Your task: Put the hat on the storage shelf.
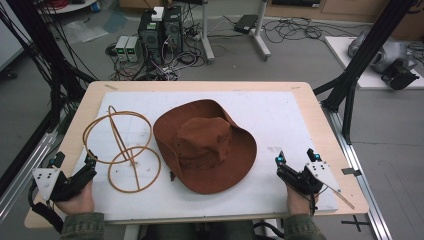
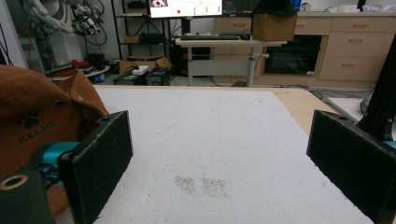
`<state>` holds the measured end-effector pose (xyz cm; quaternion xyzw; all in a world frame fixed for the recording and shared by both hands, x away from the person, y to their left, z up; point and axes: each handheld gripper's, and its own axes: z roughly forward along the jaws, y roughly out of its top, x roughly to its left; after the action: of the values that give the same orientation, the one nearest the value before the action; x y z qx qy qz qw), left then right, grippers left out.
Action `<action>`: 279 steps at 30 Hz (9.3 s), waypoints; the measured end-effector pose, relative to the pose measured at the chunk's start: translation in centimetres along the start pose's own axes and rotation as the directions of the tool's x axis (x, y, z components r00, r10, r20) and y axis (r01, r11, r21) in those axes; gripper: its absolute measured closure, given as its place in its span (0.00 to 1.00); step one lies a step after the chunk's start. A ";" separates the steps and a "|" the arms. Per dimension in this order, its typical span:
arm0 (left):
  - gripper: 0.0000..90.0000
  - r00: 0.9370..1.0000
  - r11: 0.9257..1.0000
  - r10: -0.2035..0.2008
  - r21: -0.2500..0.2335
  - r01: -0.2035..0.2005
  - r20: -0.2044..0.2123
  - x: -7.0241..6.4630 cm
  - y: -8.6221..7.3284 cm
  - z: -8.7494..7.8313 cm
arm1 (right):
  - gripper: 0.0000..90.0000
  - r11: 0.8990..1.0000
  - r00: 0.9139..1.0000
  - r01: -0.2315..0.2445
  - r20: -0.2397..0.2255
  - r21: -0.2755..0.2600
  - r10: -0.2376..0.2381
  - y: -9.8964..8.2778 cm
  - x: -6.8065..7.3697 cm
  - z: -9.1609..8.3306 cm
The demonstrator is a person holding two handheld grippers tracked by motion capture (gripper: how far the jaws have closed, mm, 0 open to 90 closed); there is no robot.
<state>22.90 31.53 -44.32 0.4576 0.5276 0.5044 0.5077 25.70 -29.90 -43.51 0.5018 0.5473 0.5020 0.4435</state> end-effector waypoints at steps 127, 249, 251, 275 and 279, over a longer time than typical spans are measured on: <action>0.17 0.998 0.999 -0.049 0.018 0.048 0.043 0.4 -0.4 0.7 | 0.98 0.996 0.929 0.069 -0.362 -0.049 -0.082 3.4 16.9 4.5; 0.17 0.998 0.999 -0.048 0.015 0.047 0.046 0.3 -0.4 0.7 | 0.24 0.997 0.621 0.039 -0.780 -0.066 -0.076 16.1 30.0 2.9; 0.17 0.998 0.999 -0.047 0.015 0.047 0.046 0.3 -0.4 0.7 | 0.22 0.995 0.621 0.026 -0.779 -0.092 -0.088 16.1 29.7 2.6; 0.17 0.999 0.999 -0.036 0.011 0.036 0.038 0.2 -0.3 0.7 | 0.17 0.993 0.818 0.040 -0.567 -0.115 -0.099 14.9 15.6 2.0; 0.17 0.999 0.999 -0.035 0.010 0.035 0.034 0.3 -0.3 0.7 | 0.16 0.995 0.867 0.038 -0.493 -0.091 -0.078 13.8 11.9 1.9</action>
<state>23.56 31.81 -44.66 0.4592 0.5290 0.4852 0.5233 27.78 -17.98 -29.81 0.3218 0.6373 0.6214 0.3226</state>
